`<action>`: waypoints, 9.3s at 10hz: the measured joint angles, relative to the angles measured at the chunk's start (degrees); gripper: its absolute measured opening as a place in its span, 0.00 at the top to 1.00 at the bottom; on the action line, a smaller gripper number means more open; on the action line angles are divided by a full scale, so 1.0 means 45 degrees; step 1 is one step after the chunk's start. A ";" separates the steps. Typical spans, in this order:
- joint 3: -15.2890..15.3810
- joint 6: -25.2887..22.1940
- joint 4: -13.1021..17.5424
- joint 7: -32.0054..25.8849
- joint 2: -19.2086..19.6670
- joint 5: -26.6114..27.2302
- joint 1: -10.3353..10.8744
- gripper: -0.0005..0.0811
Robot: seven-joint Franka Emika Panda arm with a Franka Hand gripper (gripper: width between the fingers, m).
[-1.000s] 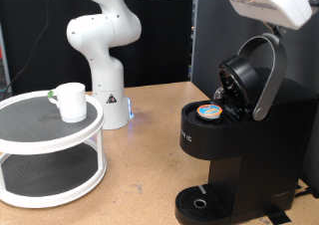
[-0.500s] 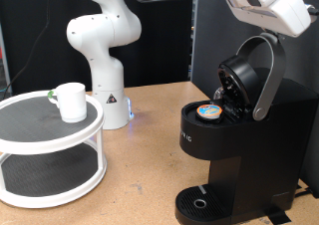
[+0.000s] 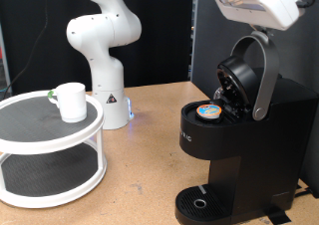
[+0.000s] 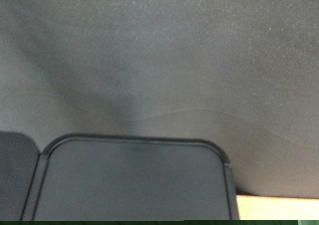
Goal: Make a cup of coffee with the keurig machine
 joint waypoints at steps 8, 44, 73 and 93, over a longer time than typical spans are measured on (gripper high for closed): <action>-0.0688 -0.0760 -0.1347 -0.0707 -0.0983 -0.0561 -0.0567 0.99; -0.3036 -0.2016 -0.1557 -0.3738 -0.0941 -0.0544 -0.1803 0.99; -0.6513 -0.8896 -0.2383 -0.4220 -0.4490 -0.2621 -0.3225 0.99; -0.6507 -0.6793 -0.5012 -0.3384 -0.7251 -0.4180 -0.6310 0.99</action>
